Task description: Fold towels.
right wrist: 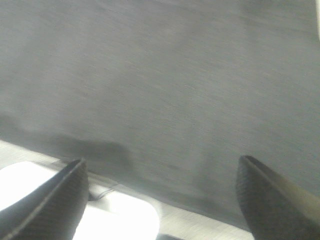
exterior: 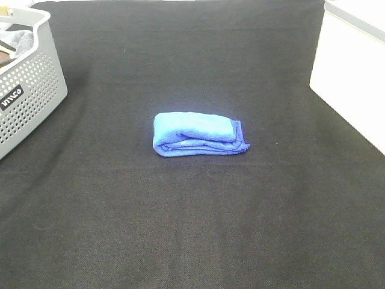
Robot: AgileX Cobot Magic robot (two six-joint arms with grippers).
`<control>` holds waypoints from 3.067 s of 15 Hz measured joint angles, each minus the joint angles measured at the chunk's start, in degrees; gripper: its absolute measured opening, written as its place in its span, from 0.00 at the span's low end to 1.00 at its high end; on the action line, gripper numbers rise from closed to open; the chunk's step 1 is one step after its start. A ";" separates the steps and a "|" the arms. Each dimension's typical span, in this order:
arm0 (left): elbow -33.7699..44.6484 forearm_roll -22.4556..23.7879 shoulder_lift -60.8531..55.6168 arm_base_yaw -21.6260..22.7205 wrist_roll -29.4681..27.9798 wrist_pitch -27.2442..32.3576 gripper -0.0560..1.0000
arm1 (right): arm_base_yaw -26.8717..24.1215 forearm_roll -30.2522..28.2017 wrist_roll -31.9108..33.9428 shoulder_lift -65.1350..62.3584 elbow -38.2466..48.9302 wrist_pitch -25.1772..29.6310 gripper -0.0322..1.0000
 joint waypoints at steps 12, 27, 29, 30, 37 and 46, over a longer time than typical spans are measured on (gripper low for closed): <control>10.94 -1.32 -13.46 0.00 11.63 -8.71 0.64 | 0.00 -4.24 -0.06 -25.90 14.61 -6.07 0.77; 11.00 -3.32 -13.46 6.30 15.30 -9.45 0.64 | 0.00 -4.24 -0.06 -25.90 14.61 -6.42 0.77; 11.06 -3.32 -13.98 13.18 15.30 -9.45 0.64 | -0.29 -4.24 -0.06 -25.90 14.61 -6.42 0.77; 11.06 -3.38 -15.01 15.81 15.30 -9.45 0.64 | -1.60 -4.18 -0.06 -25.90 14.61 -6.42 0.77; 11.06 -3.38 -15.87 21.43 15.24 -9.45 0.64 | -11.97 -4.01 -0.06 -34.49 14.61 -6.47 0.77; 11.06 -3.38 -15.87 21.43 15.24 -9.45 0.64 | -11.97 -3.84 -0.06 -38.90 14.73 -6.42 0.77</control>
